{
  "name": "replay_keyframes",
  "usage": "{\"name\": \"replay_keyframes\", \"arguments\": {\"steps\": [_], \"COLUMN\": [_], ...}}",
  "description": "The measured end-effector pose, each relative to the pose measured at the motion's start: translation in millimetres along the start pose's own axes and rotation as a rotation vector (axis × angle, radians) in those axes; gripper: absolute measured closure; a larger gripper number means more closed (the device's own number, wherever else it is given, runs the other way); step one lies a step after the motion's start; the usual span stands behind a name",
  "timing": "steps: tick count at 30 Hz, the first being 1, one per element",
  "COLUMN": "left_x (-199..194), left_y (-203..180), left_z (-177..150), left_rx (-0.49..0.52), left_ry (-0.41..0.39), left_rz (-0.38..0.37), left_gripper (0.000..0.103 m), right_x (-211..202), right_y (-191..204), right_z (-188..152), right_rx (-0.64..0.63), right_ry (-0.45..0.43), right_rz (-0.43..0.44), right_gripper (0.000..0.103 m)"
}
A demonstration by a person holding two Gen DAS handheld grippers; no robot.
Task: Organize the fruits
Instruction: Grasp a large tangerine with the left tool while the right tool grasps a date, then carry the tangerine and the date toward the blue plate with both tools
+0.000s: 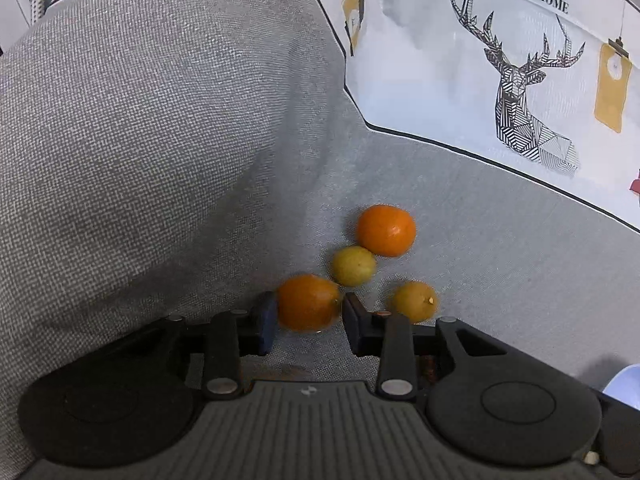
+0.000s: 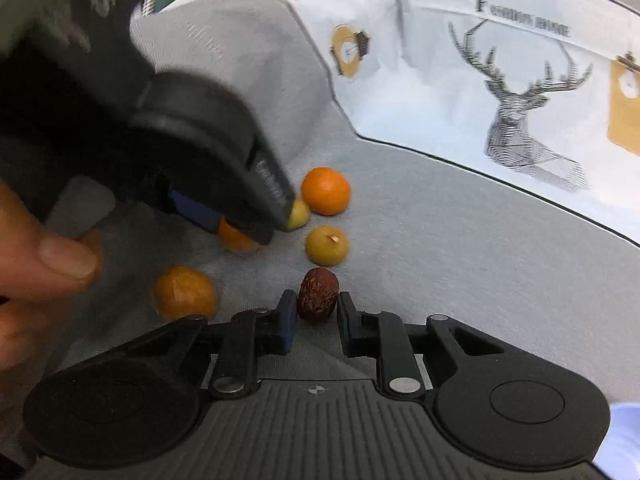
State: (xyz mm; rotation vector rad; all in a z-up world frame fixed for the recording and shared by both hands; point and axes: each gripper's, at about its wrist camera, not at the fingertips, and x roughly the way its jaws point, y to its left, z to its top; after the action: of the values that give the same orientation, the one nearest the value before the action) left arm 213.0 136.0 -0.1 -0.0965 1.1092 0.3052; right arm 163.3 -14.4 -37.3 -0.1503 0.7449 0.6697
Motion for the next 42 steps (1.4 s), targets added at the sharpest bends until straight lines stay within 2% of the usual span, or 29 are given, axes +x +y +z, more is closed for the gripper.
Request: {"name": "replay_keyframes", "arguments": {"steps": [3,6,11,16,18,22,28,35,42], "left_x": [-4,-17,-48,-84,-90,-79,-47,-42,-35], "left_y": [-2,2,1,7,6,-2,-6,-14,-22], "left_z": [-3,-9,-32,-64,-77,-90,-88,-85,-84], "left_rx": [0.013,-0.010,-0.025,-0.017,-0.008,-0.018,-0.031,0.009,0.036], "left_ry": [-0.014,-0.031,-0.045,-0.053,-0.034,0.067,0.196,0.187,0.189], "left_rz": [-0.002,-0.045,-0.180,-0.303,-0.327,-0.361,-0.343,-0.290,-0.260], "left_gripper": [0.066,0.066,0.066,0.066,0.066,0.066,0.065,0.063,0.063], "right_x": [-23,-52,-98,-122,-126,-115,-101,-87,-83], "right_y": [-7,-15,-13,8,14,23,17,18,23], "right_z": [1,1,-15,-39,-50,-69,-79,-83,-82], "right_rx": [0.013,0.050,0.194,0.223,0.232,0.185,0.168,0.122,0.097], "right_ry": [-0.006,-0.007,0.031,0.071,0.080,0.128,0.206,0.262,0.259], "right_rz": [-0.013,-0.035,-0.017,-0.034,-0.031,-0.066,-0.053,-0.067,-0.080], "right_gripper": [0.080,0.080,0.080,0.080,0.080,0.080,0.080,0.080,0.080]}}
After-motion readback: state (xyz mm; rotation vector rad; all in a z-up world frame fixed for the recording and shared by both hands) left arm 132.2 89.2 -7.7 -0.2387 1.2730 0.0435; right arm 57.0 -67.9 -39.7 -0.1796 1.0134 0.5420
